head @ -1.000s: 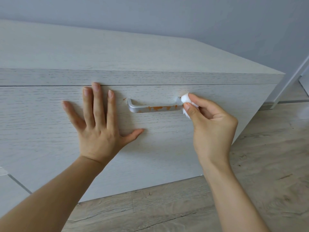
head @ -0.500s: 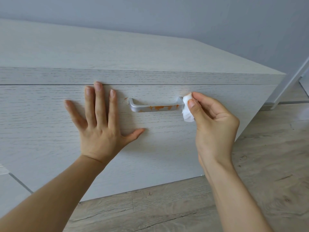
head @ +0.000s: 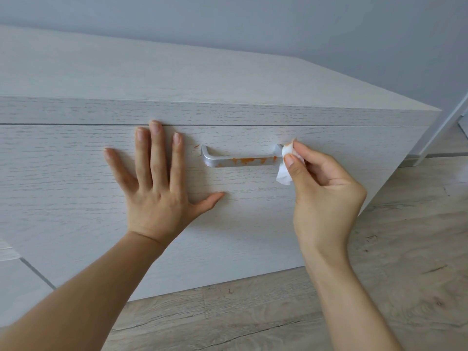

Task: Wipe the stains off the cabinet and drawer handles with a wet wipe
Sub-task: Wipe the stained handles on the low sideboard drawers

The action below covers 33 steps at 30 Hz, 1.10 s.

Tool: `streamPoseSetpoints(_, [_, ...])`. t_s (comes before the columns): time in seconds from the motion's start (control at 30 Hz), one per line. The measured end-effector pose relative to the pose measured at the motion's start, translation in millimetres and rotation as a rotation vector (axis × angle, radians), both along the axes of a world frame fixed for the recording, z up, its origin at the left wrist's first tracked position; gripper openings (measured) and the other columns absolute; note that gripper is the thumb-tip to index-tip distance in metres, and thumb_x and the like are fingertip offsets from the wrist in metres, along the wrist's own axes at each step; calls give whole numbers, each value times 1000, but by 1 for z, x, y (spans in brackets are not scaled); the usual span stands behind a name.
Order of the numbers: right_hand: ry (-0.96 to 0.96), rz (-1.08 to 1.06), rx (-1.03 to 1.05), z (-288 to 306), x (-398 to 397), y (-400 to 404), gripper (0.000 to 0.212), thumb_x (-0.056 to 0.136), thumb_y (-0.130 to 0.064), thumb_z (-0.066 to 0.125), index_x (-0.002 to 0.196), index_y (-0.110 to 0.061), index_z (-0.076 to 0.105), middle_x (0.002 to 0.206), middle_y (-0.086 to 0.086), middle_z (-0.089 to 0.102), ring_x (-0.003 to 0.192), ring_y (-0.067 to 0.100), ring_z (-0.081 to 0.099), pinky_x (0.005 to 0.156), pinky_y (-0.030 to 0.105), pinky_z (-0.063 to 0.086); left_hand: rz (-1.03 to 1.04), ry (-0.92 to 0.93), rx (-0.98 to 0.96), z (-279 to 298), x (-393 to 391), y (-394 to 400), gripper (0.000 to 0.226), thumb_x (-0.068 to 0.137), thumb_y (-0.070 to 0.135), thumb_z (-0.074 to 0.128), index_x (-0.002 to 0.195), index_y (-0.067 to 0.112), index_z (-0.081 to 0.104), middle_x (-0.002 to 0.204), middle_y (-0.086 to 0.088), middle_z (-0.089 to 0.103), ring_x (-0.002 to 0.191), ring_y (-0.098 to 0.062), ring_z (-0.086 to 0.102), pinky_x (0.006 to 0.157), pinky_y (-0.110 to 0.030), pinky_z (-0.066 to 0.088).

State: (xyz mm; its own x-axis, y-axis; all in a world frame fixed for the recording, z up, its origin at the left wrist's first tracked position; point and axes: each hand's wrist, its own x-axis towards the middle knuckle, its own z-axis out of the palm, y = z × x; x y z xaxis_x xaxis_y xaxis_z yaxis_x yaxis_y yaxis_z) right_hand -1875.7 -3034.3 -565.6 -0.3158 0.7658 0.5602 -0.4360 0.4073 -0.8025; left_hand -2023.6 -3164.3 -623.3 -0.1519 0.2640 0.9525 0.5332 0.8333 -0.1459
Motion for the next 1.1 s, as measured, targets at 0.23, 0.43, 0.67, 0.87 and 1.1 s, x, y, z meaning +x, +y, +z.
streamPoseSetpoints(0.23, [-42, -128, 194, -1, 2, -4, 27, 81, -8, 70, 92, -32, 67, 90, -14, 68, 81, 1, 63, 79, 19, 47, 6, 6, -8, 0, -1, 0, 111, 76, 81, 50, 143, -2, 23, 143, -28, 22, 136, -41, 16, 103, -67, 7])
streamPoseSetpoints(0.43, [-9, -82, 110, -3, 3, -3, 29, 82, -6, 70, 90, -34, 68, 89, -10, 69, 82, 3, 65, 76, 14, 46, 5, 0, -8, 0, -1, 0, 110, 76, 81, 50, 143, -1, 22, 144, -27, 21, 137, -39, 14, 104, -66, 7])
streamPoseSetpoints(0.67, [-10, -140, 214, -6, 0, -7, 28, 81, -5, 69, 94, -30, 66, 92, -14, 66, 83, -1, 63, 77, 17, 47, 13, 8, -6, 0, -1, 0, 110, 76, 81, 50, 143, -1, 23, 143, -27, 22, 137, -39, 14, 105, -65, 6])
streamPoseSetpoints(0.87, [15, -178, 218, -7, -2, -8, 27, 80, -5, 71, 92, -29, 67, 91, -13, 66, 81, -4, 63, 76, 15, 47, 17, 10, -9, 0, -1, 0, 109, 76, 81, 49, 143, -2, 24, 143, -27, 22, 136, -40, 15, 104, -66, 7])
streamPoseSetpoints(1.1, [16, -183, 159, -10, 3, -9, 24, 80, -8, 72, 91, -29, 69, 88, -13, 66, 80, 2, 64, 76, 19, 49, 15, 12, -4, 0, -1, 0, 109, 76, 81, 49, 143, -1, 24, 143, -27, 22, 136, -39, 15, 104, -66, 8])
